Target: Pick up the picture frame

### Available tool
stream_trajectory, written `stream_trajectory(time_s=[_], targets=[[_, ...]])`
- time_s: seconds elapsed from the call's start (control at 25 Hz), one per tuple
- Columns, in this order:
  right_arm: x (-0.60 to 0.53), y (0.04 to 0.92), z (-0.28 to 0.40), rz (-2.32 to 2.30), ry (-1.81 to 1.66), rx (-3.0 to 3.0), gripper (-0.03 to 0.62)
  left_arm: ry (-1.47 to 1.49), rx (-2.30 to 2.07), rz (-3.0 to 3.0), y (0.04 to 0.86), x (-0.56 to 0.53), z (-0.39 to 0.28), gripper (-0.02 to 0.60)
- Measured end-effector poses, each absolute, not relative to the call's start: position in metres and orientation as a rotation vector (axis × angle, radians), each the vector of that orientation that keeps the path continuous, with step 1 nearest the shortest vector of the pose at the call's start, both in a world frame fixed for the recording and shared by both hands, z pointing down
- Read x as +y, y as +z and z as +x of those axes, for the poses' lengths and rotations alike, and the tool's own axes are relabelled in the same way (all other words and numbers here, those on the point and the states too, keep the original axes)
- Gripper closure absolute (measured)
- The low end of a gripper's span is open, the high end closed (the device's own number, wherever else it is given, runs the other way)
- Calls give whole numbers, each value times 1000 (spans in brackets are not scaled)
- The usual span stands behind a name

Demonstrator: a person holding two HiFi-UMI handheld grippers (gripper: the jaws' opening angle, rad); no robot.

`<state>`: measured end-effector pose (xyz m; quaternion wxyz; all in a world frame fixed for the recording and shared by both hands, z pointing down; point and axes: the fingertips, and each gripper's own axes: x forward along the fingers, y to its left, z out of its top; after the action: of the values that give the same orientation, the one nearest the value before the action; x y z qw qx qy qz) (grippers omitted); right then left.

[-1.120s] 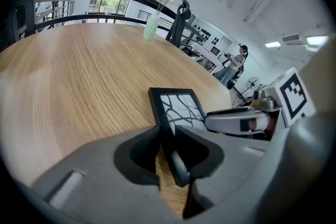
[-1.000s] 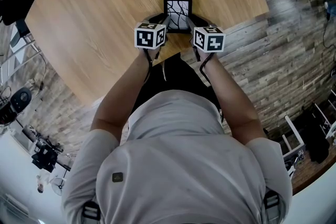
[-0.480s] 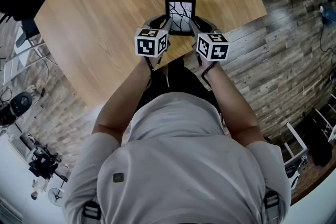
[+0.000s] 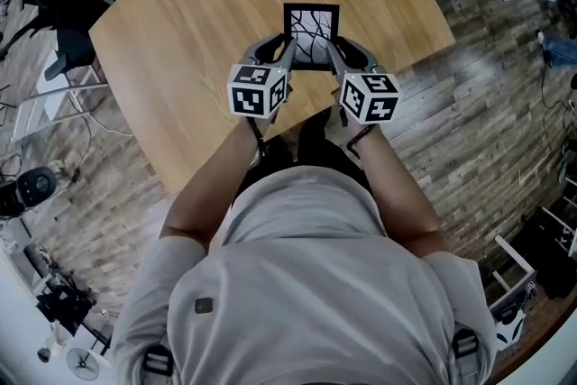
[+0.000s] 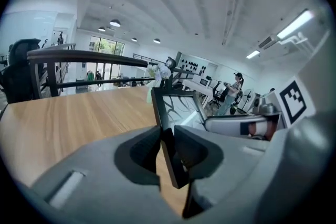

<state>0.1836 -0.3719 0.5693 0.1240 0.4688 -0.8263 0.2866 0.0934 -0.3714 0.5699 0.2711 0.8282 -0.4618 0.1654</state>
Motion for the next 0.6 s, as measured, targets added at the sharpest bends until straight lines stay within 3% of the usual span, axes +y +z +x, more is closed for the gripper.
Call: stream_trajectory(time_s=[0.6], targets=[[-252,460,82,1395,630,-2527,503,297,-1305,2370,462,-251,-9,495]])
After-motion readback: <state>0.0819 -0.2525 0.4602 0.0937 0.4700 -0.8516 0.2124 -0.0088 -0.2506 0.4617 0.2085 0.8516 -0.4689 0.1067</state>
